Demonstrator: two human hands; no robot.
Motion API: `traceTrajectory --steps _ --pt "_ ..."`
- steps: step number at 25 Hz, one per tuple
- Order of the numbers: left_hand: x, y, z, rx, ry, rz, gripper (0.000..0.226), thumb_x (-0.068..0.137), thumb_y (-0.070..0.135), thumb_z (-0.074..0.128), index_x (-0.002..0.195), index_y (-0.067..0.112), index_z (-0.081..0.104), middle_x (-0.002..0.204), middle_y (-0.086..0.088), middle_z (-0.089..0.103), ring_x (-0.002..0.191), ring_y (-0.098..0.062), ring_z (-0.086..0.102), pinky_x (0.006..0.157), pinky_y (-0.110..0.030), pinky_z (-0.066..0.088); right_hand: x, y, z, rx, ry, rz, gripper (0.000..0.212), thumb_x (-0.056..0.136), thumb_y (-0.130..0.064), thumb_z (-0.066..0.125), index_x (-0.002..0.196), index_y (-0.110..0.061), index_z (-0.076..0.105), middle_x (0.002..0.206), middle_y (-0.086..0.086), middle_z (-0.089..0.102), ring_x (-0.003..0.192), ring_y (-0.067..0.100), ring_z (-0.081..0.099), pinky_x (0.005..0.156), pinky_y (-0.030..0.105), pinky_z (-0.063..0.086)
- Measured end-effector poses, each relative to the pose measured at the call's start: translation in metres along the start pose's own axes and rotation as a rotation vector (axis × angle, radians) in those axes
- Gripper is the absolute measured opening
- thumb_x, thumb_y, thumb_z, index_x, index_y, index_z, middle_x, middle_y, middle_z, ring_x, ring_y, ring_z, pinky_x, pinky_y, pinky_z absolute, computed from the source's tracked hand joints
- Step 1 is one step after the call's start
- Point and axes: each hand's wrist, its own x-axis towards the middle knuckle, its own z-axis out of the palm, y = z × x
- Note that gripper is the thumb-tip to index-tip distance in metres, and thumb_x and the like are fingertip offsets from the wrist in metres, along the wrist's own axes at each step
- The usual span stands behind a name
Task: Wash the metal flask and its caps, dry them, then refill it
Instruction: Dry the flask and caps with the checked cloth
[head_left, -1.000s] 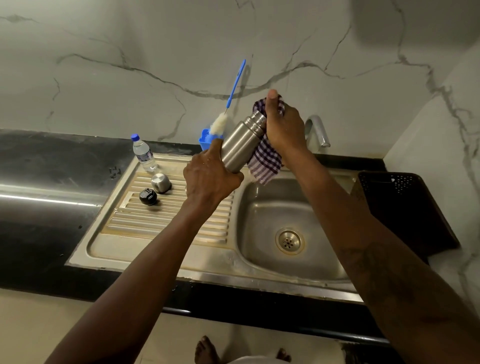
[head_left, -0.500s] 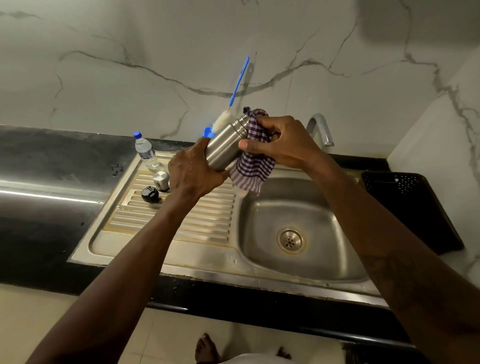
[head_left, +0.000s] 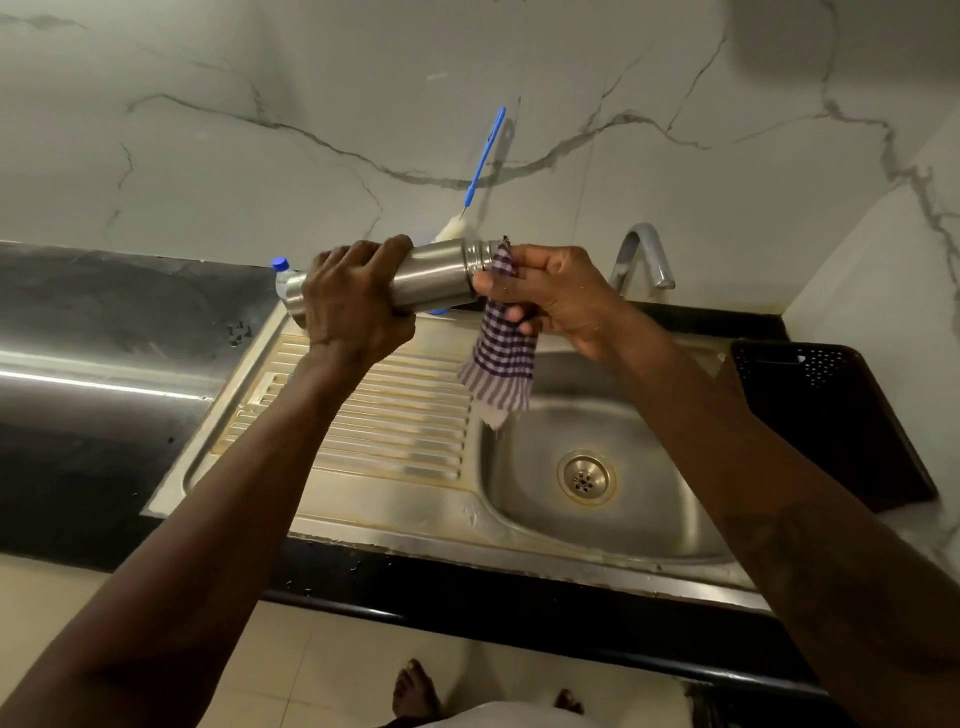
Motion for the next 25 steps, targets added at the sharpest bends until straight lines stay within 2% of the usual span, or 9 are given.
traceTrajectory --steps 3,6,8,11,13,16,18,22,25 --pt "0.015 -0.011 -0.01 -0.239 -0.37 -0.03 0.073 0.05 0.05 0.073 0.118 0.025 0.068 0.095 -0.005 0.076 0.084 -0.031 0.071 0.076 -0.041 0.059 0.008 0.002 -0.001 -0.631 0.098 -0.418 0.05 0.074 -0.055 0.086 0.107 -0.019 0.077 0.091 -0.005 0.077 0.083 0.011 0.073 0.073 0.033 0.06" --pt "0.029 -0.021 -0.022 -0.354 -0.8 -0.054 0.068 0.05 0.045 0.087 0.111 0.027 0.063 0.098 -0.001 0.071 0.089 -0.021 0.068 0.075 -0.035 0.057 0.011 0.011 -0.024 -1.179 0.045 -0.59 0.069 0.072 -0.072 0.077 0.126 -0.03 0.068 0.108 -0.005 0.076 0.092 0.02 0.071 0.079 0.037 0.056" --pt "0.035 -0.028 -0.026 -0.382 -1.073 -0.071 0.07 0.057 0.029 0.095 0.116 0.026 0.058 0.105 0.001 0.069 0.094 -0.016 0.067 0.072 -0.028 0.054 0.015 0.016 -0.035 -1.366 -0.058 -0.692 0.075 0.074 -0.058 0.081 0.139 -0.03 0.057 0.128 -0.002 0.069 0.107 0.027 0.068 0.085 0.038 0.054" --pt "0.037 -0.035 -0.027 -0.528 -1.309 -0.184 0.077 0.048 0.026 0.092 0.118 0.02 0.06 0.109 -0.007 0.074 0.094 -0.023 0.073 0.071 -0.028 0.058 0.024 0.02 -0.049 -1.627 -0.224 -0.911 0.077 0.072 -0.035 0.089 0.14 -0.02 0.055 0.133 0.006 0.066 0.11 0.034 0.063 0.088 0.046 0.055" --pt "0.036 -0.033 -0.025 -0.51 -1.257 -0.167 0.08 0.045 0.036 0.092 0.117 0.022 0.059 0.108 -0.004 0.073 0.094 -0.021 0.072 0.072 -0.028 0.057 0.023 0.02 -0.048 -1.572 -0.227 -0.799 0.077 0.074 -0.037 0.086 0.143 -0.023 0.053 0.132 0.006 0.066 0.109 0.028 0.062 0.088 0.043 0.055" --pt "0.029 -0.02 -0.01 -0.37 -0.917 -0.117 0.069 0.059 0.037 0.095 0.118 0.025 0.06 0.103 0.0 0.068 0.093 -0.018 0.066 0.074 -0.03 0.051 0.015 0.025 -0.024 -0.89 -0.107 -0.357 0.071 0.074 -0.039 0.086 0.138 -0.025 0.058 0.116 0.001 0.071 0.089 0.002 0.067 0.072 0.027 0.054" --pt "0.021 -0.012 0.0 -0.272 -0.606 -0.047 0.062 0.065 0.035 0.091 0.12 0.022 0.066 0.098 -0.002 0.071 0.089 -0.024 0.068 0.075 -0.033 0.052 0.017 0.021 -0.018 -0.528 -0.045 -0.2 0.061 0.078 -0.026 0.088 0.133 -0.02 0.063 0.117 0.001 0.072 0.092 0.009 0.072 0.06 0.029 0.058" --pt "0.005 -0.012 0.018 -0.028 -0.278 0.122 0.059 0.071 0.032 0.076 0.127 0.023 0.061 0.095 -0.007 0.072 0.083 -0.035 0.069 0.076 -0.046 0.057 0.018 0.013 -0.014 -0.325 0.036 0.09 0.023 0.08 -0.013 0.085 0.102 -0.015 0.078 0.092 0.0 0.077 0.08 0.012 0.066 0.049 0.019 0.046" --pt "-0.002 -0.009 0.023 -0.06 -0.249 0.068 0.063 0.067 0.031 0.079 0.127 0.021 0.063 0.104 -0.007 0.068 0.086 -0.035 0.068 0.074 -0.045 0.056 0.016 0.006 -0.011 -0.214 0.2 0.176 0.029 0.066 -0.019 0.095 0.09 -0.017 0.079 0.085 -0.004 0.076 0.08 0.01 0.069 0.058 0.021 0.05"
